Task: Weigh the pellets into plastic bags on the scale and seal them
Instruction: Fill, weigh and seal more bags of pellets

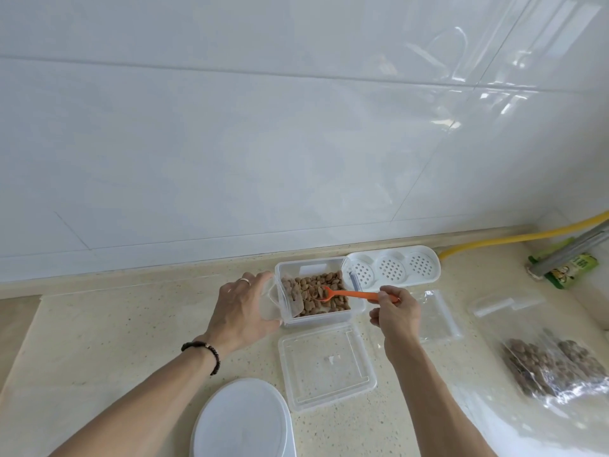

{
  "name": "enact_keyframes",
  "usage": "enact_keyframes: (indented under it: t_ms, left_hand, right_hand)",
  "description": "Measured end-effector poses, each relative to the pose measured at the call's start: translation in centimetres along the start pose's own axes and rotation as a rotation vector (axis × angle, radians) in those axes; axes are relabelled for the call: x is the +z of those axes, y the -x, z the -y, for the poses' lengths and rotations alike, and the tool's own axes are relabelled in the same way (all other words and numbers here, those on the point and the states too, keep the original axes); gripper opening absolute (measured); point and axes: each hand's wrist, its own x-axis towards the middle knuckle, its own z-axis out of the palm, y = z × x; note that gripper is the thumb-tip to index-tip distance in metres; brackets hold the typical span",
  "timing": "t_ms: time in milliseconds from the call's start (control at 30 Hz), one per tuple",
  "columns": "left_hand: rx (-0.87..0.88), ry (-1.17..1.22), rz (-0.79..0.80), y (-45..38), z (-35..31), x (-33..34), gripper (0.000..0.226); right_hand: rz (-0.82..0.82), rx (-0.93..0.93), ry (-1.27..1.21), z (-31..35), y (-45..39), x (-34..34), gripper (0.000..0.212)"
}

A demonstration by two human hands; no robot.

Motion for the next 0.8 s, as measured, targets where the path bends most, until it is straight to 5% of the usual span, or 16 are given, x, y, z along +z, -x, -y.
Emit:
enact_keyframes:
  t_ms: [233, 500, 633, 800]
  left_hand:
    - [-0.063, 0.004, 0.028, -1.5, -2.5, -0.3, 0.084]
    - [-0.082, 0.156, 0.019, -1.5, -3.6, -0.2, 0.081]
    - [-0.104, 0.218, 0.035, -1.3, -3.5, 0.0, 0.083]
    - [-0.122, 0.184, 0.012, -0.7, -2.5, -0.4, 0.085]
  right_hand:
    - [0.106, -0.224, -0.004, 4.4, 2.6, -0.7, 0.012]
    - [0.269, -1.017, 0.487, 6.4, 6.5, 0.6, 0.008]
    - [0.207, -1.05, 0.448, 6.6, 6.3, 0.6, 0.01]
    - [-0.011, -0.742, 0.275, 5.2, 4.1, 0.2, 0.012]
